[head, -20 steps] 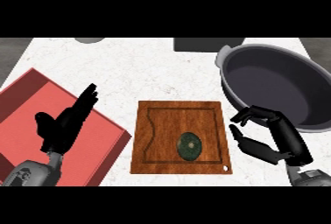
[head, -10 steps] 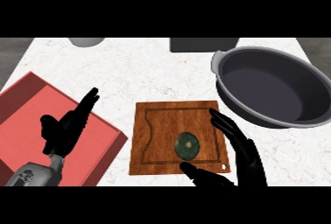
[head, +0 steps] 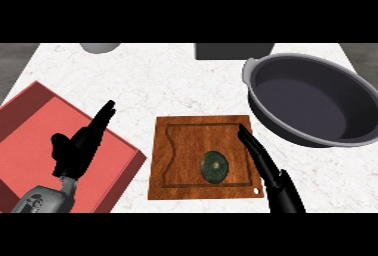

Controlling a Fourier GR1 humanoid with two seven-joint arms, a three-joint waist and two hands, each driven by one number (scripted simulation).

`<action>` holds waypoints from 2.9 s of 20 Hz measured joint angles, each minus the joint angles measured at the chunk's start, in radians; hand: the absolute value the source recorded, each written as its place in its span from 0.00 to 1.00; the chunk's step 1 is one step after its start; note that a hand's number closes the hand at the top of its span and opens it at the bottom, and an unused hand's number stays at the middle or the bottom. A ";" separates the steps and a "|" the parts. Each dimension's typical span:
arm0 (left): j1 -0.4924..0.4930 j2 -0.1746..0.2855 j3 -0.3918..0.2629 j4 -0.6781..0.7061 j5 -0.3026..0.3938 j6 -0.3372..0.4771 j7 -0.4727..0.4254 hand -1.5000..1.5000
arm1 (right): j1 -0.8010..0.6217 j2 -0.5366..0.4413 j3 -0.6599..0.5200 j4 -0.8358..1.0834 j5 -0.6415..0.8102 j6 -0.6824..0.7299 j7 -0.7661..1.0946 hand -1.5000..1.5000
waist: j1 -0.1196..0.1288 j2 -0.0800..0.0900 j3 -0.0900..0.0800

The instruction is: Pick the squash from the cutting board and place it in the pot

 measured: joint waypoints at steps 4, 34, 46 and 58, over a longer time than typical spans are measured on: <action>-0.005 -0.001 0.004 -0.001 -0.001 -0.021 0.011 0.50 | -0.059 0.044 -0.002 0.014 -0.004 0.066 0.172 0.00 | 0.010 0.003 0.000; -0.013 -0.066 0.060 0.035 -0.062 -0.085 -0.015 0.50 | -0.108 0.041 -0.176 0.466 -0.275 0.301 -0.123 0.00 | 0.011 0.002 0.006; -0.009 -0.087 0.078 0.025 -0.085 -0.095 0.003 0.50 | -0.129 0.138 -0.247 0.701 -0.405 0.354 -0.314 0.00 | 0.016 0.003 0.005; 0.006 -0.103 0.095 0.011 -0.112 -0.100 0.023 0.50 | -0.202 0.166 -0.250 0.932 -0.367 0.312 -0.598 1.00 | 0.014 -0.010 -0.006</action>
